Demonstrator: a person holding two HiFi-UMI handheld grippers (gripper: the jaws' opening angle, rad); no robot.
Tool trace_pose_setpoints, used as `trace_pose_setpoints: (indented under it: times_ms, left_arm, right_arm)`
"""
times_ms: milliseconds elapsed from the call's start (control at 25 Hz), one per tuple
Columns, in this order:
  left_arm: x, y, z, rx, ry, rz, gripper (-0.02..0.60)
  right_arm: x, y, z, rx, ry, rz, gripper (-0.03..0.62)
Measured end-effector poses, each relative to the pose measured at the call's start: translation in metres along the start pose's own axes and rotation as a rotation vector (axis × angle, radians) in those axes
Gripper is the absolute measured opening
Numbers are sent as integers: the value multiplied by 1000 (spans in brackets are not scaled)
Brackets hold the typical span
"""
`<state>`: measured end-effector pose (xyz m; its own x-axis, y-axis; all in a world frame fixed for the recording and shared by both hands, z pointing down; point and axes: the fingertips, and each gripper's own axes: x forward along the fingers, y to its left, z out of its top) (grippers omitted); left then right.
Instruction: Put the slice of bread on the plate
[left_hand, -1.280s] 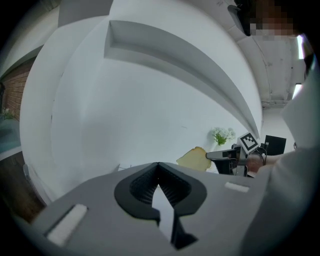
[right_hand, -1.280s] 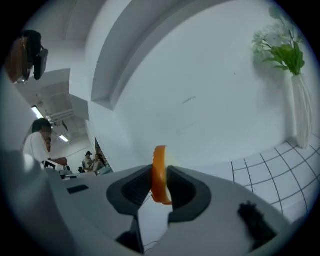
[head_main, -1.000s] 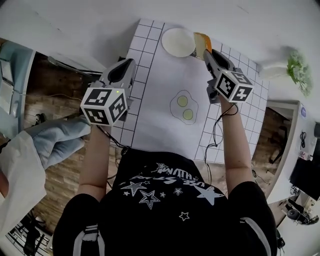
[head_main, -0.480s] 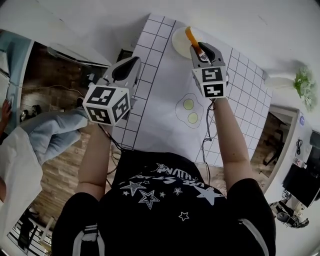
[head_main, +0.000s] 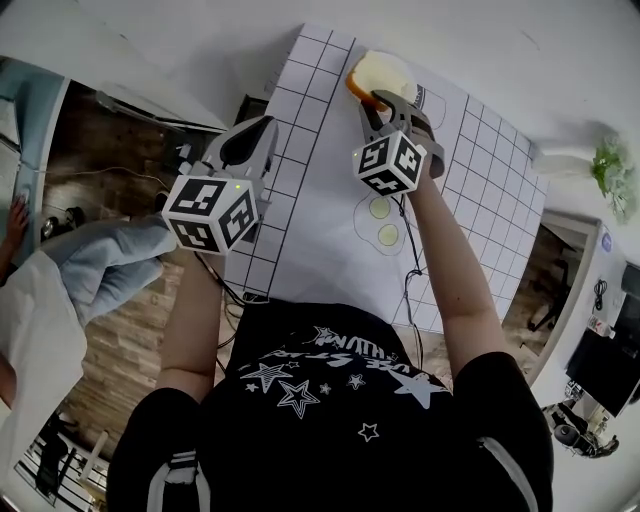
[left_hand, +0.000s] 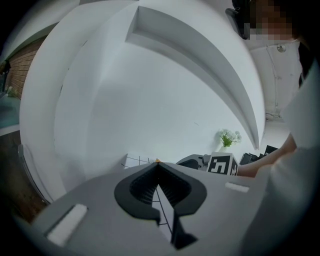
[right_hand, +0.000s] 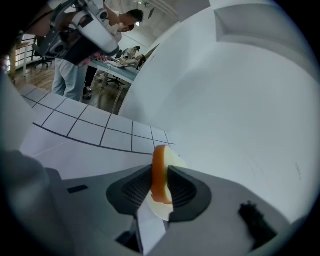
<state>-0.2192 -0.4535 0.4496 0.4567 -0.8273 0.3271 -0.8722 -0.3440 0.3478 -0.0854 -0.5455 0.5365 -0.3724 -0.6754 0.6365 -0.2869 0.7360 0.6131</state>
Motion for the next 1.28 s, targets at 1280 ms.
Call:
trace_pose_setpoints:
  times_ms: [1280]
  left_arm:
    - [-27, -23, 1, 29, -6, 34, 9]
  right_arm:
    - [-11, 13, -21, 237, 83, 50, 153]
